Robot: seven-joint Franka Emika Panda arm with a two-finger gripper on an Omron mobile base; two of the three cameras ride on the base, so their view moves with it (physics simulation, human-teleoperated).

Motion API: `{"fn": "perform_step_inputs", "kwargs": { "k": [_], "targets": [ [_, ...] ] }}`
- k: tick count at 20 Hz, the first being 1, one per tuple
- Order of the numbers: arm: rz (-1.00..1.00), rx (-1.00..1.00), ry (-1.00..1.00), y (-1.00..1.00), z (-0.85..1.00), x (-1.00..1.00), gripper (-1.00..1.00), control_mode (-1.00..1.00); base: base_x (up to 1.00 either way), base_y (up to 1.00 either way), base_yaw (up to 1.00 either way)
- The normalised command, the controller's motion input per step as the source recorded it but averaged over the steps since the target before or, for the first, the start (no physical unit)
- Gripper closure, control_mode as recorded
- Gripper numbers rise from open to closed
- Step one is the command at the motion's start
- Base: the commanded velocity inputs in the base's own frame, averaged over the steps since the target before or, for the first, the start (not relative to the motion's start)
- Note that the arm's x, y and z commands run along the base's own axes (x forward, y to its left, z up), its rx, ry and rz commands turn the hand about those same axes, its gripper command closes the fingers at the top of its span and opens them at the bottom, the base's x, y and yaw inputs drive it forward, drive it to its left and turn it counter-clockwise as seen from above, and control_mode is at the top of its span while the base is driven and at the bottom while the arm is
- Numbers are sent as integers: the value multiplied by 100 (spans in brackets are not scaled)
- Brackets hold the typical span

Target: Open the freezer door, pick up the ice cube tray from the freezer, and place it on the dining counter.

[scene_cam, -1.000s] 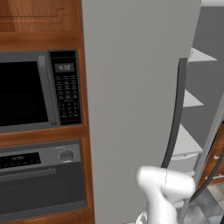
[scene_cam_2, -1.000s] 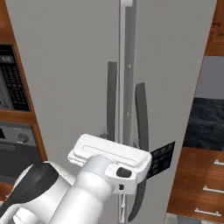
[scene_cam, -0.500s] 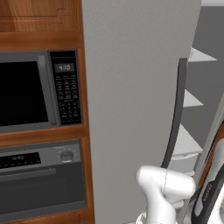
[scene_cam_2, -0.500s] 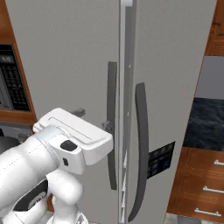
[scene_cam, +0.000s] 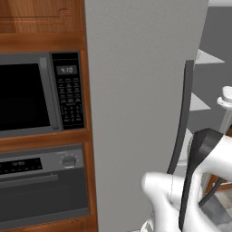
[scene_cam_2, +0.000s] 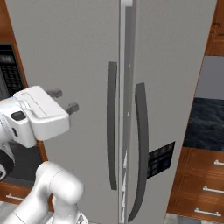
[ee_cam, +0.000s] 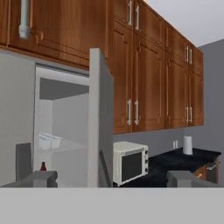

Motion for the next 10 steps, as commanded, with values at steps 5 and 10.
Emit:
{"fn": "perform_step_inputs", "kwargs": {
  "k": [5,10],
  "targets": [
    [-18,0,1,46,18,3,-100,-100,0,0,0],
    [-15,1,0,24,2,7,-100,-100,0,0,0]
  ]
}}
